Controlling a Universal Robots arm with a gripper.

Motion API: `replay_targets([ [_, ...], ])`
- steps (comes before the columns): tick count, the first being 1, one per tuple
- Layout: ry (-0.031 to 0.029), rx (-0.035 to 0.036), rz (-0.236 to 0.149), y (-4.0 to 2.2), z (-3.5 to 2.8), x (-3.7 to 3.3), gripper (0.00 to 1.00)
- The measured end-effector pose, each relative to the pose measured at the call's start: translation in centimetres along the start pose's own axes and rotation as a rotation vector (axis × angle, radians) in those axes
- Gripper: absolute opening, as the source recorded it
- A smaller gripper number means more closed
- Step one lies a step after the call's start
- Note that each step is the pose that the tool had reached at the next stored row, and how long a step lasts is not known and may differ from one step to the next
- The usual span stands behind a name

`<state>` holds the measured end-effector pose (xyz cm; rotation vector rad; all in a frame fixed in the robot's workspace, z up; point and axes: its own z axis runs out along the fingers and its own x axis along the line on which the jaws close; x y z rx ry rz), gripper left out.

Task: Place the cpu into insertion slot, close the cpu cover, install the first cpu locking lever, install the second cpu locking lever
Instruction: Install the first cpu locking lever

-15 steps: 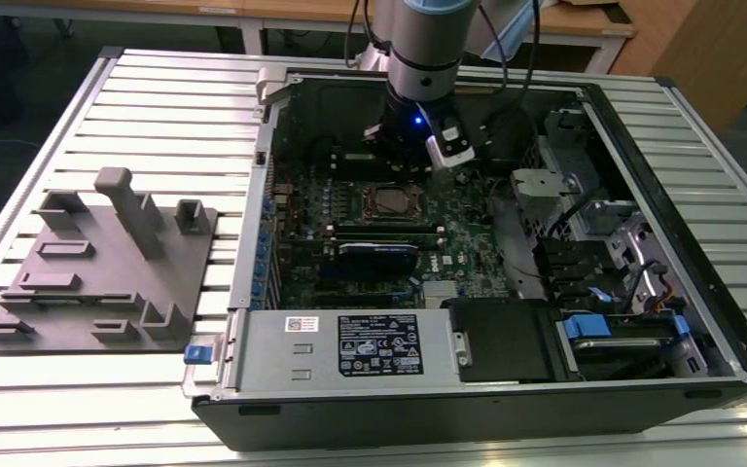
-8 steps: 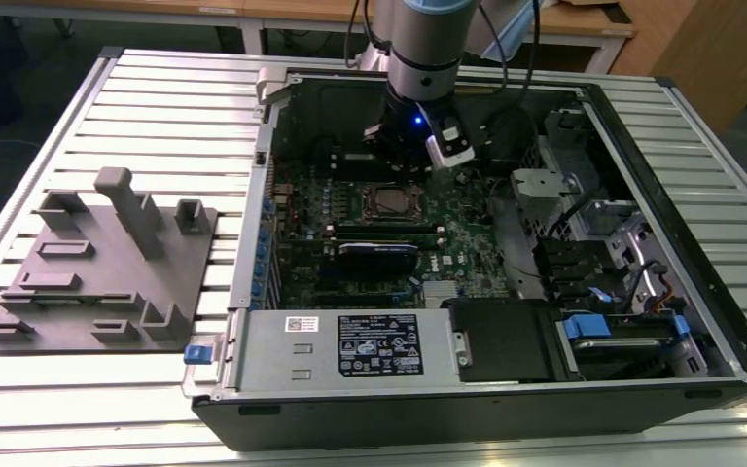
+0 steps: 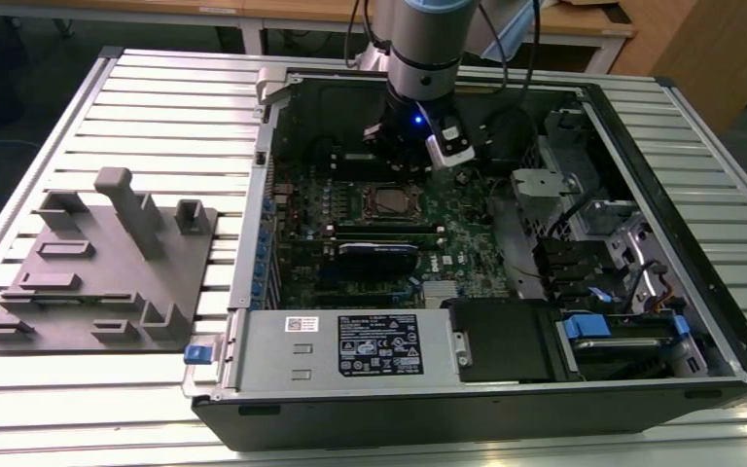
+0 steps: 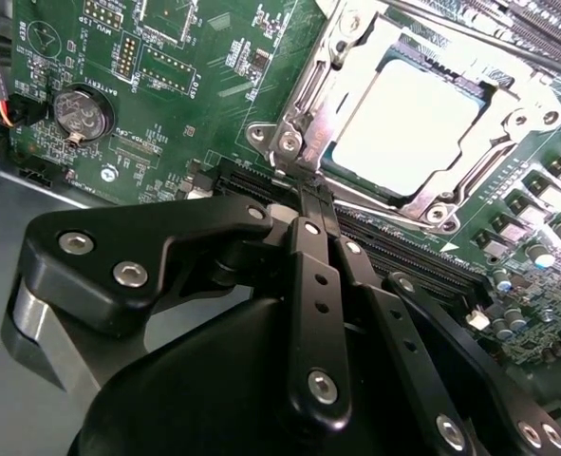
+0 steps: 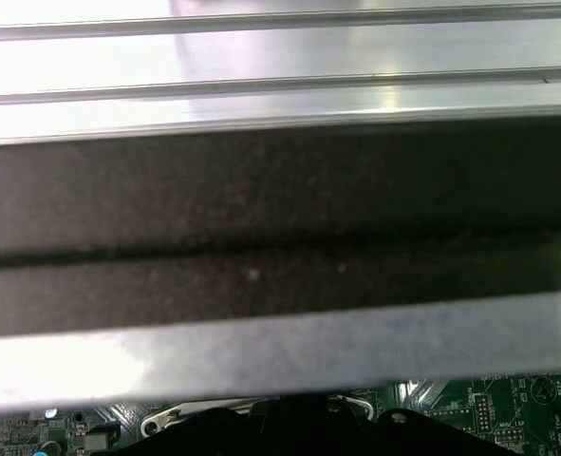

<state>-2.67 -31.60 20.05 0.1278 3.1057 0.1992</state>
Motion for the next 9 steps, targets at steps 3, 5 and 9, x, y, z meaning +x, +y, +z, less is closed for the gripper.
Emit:
replay_targets([
  [3, -0.0003, 0.0028, 0.0, -0.01, 0.06, -0.02, 0.11],
  [5, -0.0006, 0.0058, 0.0, -0.01, 0.12, -0.03, 0.11],
  [9, -0.0009, 0.012, 0.0, -0.02, 0.18, -0.04, 0.11],
])
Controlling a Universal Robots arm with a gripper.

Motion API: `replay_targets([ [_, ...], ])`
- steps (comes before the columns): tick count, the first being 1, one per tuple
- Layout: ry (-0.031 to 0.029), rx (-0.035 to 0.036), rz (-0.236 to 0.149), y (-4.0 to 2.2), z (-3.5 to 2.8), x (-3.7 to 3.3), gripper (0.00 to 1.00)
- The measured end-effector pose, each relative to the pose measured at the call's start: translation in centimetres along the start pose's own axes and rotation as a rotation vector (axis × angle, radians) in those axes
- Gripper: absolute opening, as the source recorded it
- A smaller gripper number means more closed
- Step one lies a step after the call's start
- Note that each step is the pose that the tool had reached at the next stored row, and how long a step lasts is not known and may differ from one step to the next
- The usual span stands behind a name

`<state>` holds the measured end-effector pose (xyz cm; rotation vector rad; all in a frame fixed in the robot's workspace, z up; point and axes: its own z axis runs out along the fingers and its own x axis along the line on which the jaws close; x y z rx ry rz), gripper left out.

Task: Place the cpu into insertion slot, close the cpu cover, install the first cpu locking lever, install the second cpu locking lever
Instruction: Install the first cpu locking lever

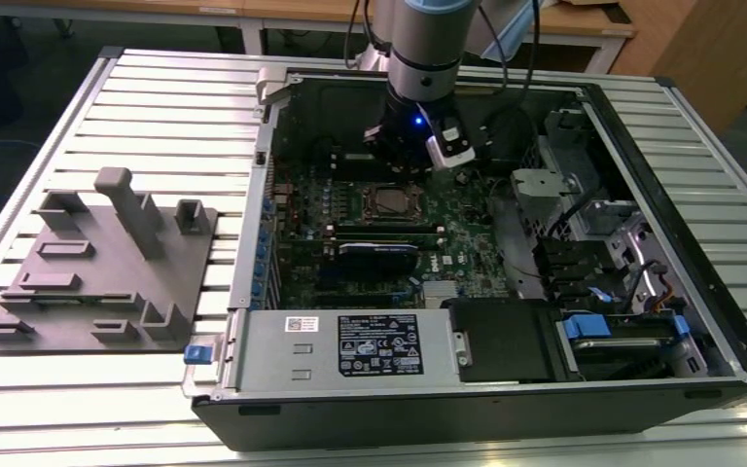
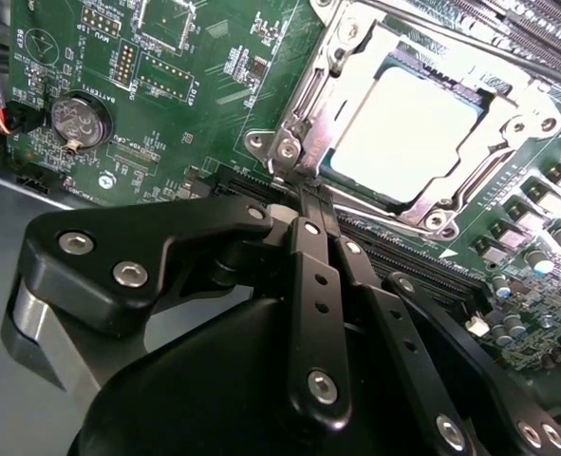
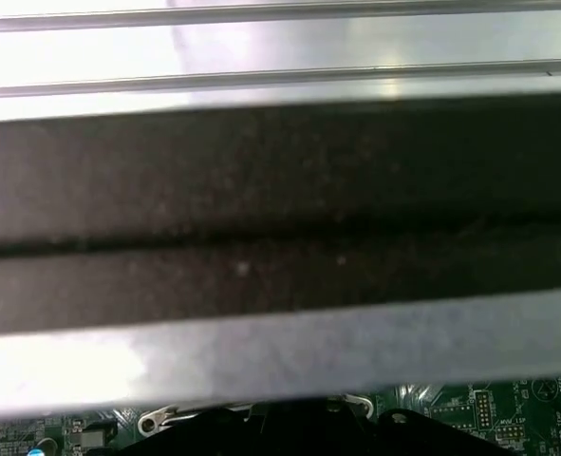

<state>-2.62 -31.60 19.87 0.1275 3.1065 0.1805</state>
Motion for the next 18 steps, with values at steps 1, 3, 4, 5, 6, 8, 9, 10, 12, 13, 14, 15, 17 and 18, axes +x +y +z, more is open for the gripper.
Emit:
replay_targets([
  [1, -0.0001, 0.0007, 0.0, 0.0, 0.01, 0.0, 0.11],
  [3, -0.0004, 0.0024, 0.0, 0.0, 0.02, -0.01, 0.11],
  [4, -0.0005, 0.0034, 0.0, 0.0, 0.02, -0.01, 0.11],
  [5, -0.0006, 0.0046, 0.0, 0.0, 0.03, -0.01, 0.11],
  [6, -0.0006, 0.006, 0.0, 0.0, 0.04, -0.02, 0.11],
  [8, -0.0007, 0.0088, 0.0, -0.01, 0.07, -0.02, 0.11],
  [9, -0.0008, 0.0104, 0.0, -0.01, 0.09, -0.01, 0.11],
  [10, -0.001, 0.0121, 0.0, -0.02, 0.12, -0.01, 0.11],
  [12, -0.0012, 0.0167, 0.0, -0.02, 0.18, -0.01, 0.11],
  [13, -0.0014, 0.0193, -0.001, -0.02, 0.21, -0.01, 0.11],
  [14, -0.0016, 0.0217, -0.001, -0.03, 0.24, -0.01, 0.11],
  [15, -0.0018, 0.0238, -0.001, -0.03, 0.27, -0.01, 0.11],
  [17, -0.002, 0.0246, -0.001, -0.04, 0.29, -0.01, 0.11],
  [18, -0.002, 0.0247, -0.001, -0.03, 0.29, -0.01, 0.11],
])
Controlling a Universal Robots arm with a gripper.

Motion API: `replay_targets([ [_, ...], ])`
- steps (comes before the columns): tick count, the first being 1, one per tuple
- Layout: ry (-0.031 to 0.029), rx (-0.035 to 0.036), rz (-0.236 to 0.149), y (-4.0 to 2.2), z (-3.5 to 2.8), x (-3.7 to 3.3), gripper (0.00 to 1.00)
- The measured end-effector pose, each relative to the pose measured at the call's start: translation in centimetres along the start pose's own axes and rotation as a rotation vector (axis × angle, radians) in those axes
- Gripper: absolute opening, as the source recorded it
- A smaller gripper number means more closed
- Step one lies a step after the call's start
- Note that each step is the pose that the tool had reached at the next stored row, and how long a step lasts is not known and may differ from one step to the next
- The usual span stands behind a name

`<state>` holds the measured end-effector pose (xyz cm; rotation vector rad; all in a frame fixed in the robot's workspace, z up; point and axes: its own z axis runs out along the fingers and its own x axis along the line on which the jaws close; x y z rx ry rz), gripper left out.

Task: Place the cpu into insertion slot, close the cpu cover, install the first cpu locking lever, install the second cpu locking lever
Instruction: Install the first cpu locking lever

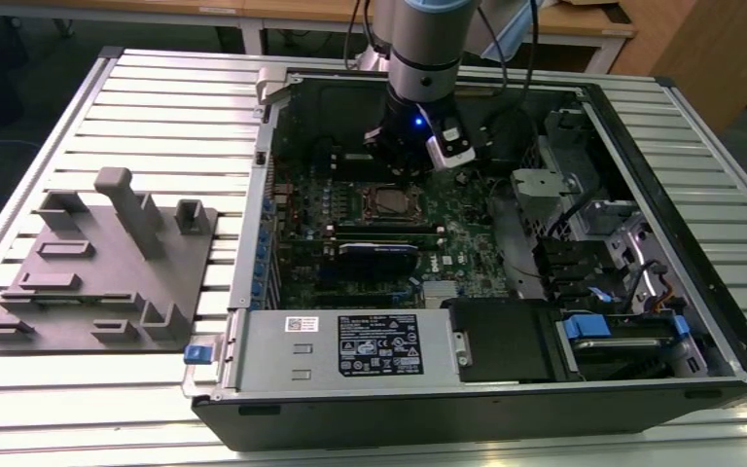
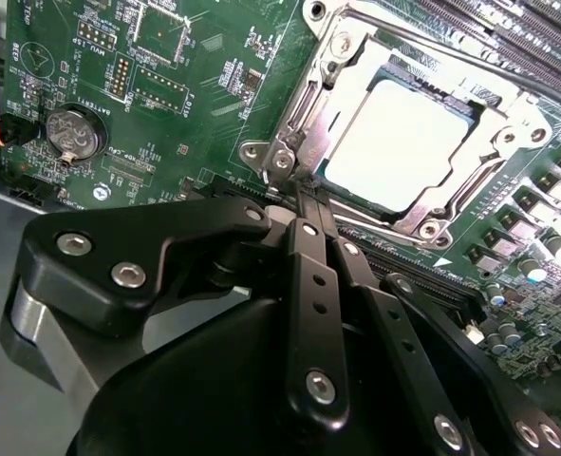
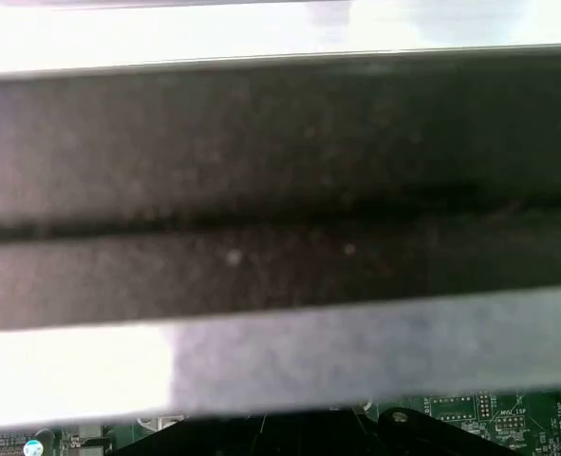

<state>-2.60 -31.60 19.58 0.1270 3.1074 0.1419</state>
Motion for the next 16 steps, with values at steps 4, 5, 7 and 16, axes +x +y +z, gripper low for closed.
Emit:
replay_targets([
  [4, -0.0005, -0.0006, 0.0, 0.02, -0.09, -0.01, 0.11],
  [5, -0.0007, -0.0011, 0.0, 0.03, -0.14, -0.01, 0.11],
  [7, -0.0006, -0.0015, 0.0, 0.05, -0.31, -0.01, 0.11],
  [16, -0.0001, 0.0017, 0.0, 0.05, -0.52, -0.02, 0.11],
])
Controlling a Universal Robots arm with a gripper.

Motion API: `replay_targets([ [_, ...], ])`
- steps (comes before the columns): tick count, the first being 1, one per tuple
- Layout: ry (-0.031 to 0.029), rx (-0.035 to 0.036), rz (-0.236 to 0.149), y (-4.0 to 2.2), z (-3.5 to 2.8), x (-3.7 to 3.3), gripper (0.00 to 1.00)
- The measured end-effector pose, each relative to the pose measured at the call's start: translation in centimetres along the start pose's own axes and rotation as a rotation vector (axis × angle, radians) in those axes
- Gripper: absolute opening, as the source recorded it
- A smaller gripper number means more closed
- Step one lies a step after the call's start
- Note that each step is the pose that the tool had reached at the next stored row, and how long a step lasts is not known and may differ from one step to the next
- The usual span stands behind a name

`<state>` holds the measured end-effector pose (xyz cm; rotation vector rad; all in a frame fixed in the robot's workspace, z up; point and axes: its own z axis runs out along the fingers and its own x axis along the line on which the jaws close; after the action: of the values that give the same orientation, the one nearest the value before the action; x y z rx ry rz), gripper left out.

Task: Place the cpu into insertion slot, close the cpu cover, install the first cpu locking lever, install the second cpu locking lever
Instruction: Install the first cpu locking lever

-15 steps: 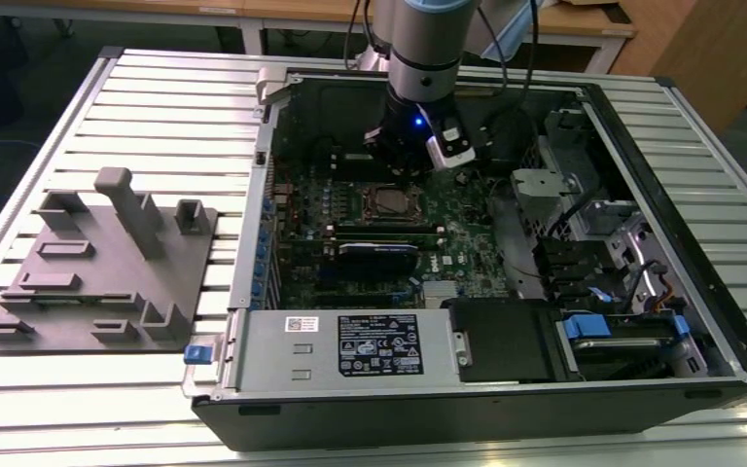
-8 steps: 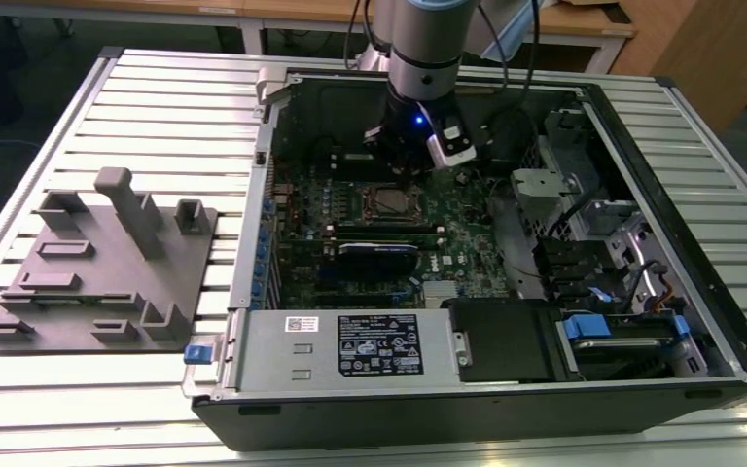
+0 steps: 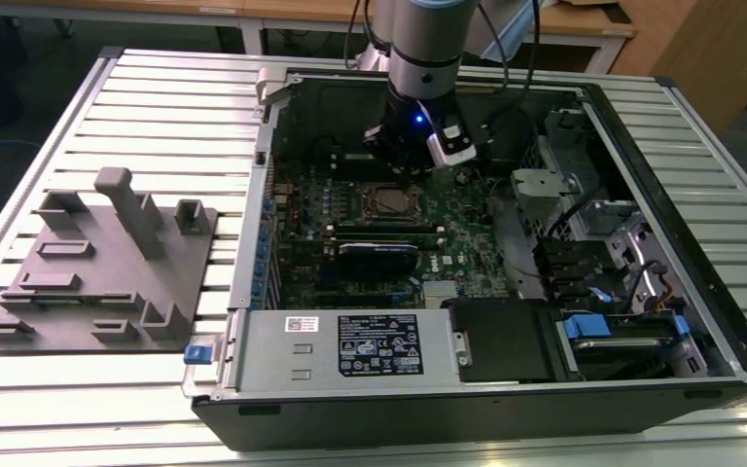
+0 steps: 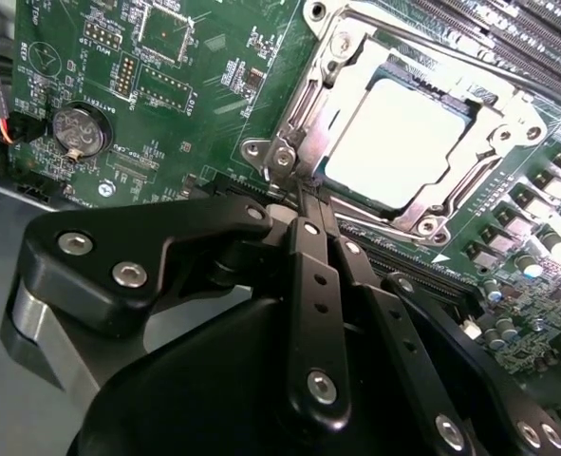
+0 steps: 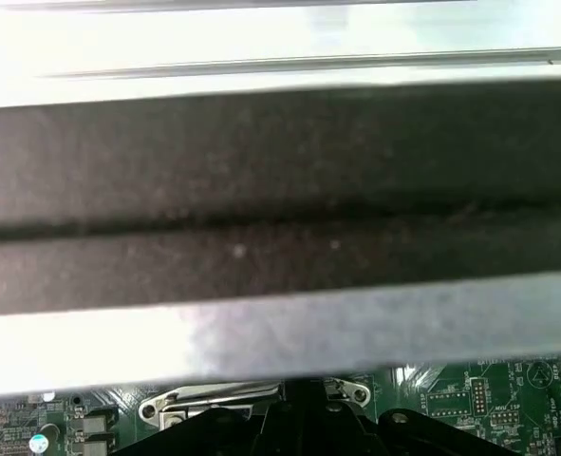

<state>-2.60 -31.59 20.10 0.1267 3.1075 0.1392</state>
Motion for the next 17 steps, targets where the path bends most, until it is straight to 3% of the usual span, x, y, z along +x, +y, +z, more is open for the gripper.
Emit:
replay_targets([
  [14, -0.0008, 0.0063, 0.0, 0.04, 0.2, 0.0, 0.11],
  [17, -0.0011, 0.0127, 0.0, 0.05, 0.21, 0.0, 0.11],
])
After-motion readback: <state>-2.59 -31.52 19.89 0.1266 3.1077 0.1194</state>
